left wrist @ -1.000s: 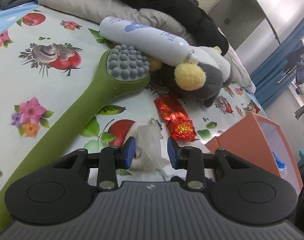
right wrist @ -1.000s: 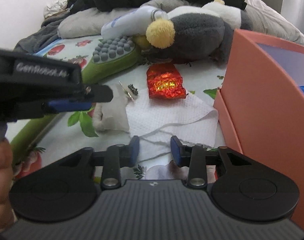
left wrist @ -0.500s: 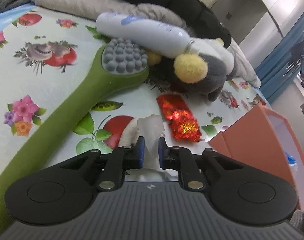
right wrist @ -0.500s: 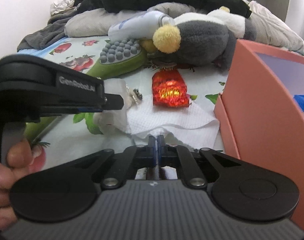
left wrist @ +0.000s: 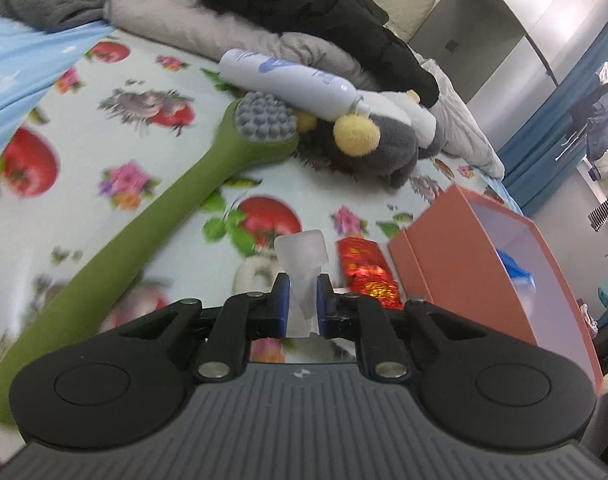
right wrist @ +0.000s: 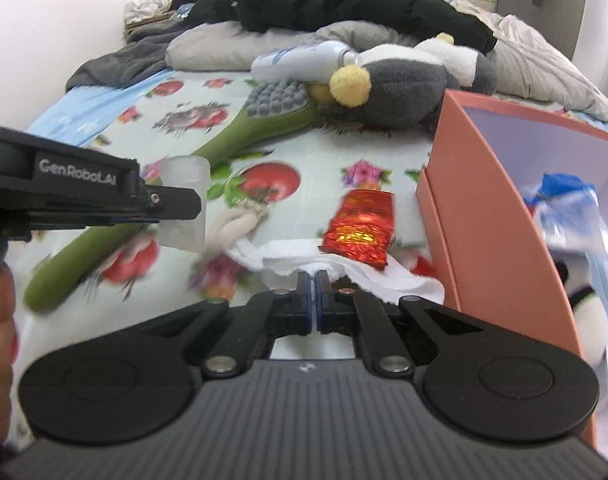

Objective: Organize soft objects
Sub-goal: 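Grasp the red tea packet with the right gripper while the left grasps a clear cup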

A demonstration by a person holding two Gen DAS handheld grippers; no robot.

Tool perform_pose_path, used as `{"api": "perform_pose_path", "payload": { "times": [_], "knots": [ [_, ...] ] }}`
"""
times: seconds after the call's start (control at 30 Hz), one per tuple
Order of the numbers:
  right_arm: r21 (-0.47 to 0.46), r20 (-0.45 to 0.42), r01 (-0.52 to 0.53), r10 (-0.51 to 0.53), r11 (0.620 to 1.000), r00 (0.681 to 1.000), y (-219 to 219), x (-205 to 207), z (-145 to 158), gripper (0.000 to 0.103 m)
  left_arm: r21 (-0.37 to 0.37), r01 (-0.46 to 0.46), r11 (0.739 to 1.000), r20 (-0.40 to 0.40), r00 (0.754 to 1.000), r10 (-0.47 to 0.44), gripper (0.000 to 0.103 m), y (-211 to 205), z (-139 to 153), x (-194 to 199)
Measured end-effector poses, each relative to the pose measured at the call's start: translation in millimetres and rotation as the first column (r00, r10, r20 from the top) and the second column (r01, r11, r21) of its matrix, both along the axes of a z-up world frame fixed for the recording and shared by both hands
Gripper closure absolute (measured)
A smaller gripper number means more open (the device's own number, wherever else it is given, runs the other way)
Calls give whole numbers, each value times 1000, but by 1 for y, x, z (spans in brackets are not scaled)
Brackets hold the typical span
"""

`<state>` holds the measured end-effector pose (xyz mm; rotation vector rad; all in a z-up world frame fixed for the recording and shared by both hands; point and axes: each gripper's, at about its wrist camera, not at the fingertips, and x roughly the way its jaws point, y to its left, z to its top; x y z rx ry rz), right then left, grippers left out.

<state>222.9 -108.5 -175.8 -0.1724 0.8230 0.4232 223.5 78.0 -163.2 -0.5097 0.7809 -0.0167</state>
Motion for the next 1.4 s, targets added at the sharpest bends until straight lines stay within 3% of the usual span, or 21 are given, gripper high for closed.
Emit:
{"api": "perform_pose_path", "payload": {
  "times": [0.4,0.6,0.67,0.7,0.73,0.77,1.03,1.1,1.17,1.4],
  "knots": [
    [20,-138,-31,33,999,990,-19,-89,6,97,16,32,999,-76,997,-31,87,-15,4,-102],
    [38,-192,-15,22,999,981,-28,-105,5,94,19,35,999,-108,994,-32,87,-24,0,-136],
    [27,-183,-19,24,999,983,-28,-107,7,85,23,40,999,-106,994,-37,87,-26,2,-141],
    [16,-172,-22,24,1000,985,-27,-108,9,76,25,41,999,-104,994,-39,87,-28,3,-141],
    [9,-162,-22,24,1000,986,-27,-108,11,60,24,43,999,-100,994,-40,87,-28,4,-142],
    [13,-154,-21,22,1000,988,-28,-108,13,54,23,44,999,-97,994,-42,87,-28,5,-142],
    [3,-105,10,-10,1000,994,-19,-80,4,54,29,47,998,-105,994,-44,86,-25,4,-134],
    [-9,-109,7,-8,1000,994,-15,-68,-2,48,31,44,999,-116,992,-40,86,-22,2,-131],
    [-29,-92,5,-8,1000,996,-11,-60,-6,34,33,42,999,-126,991,-37,86,-21,0,-129],
    [-32,-87,0,-3,999,996,-6,-40,-19,33,40,44,998,-148,988,-37,86,-19,-5,-118]
  ]
}}
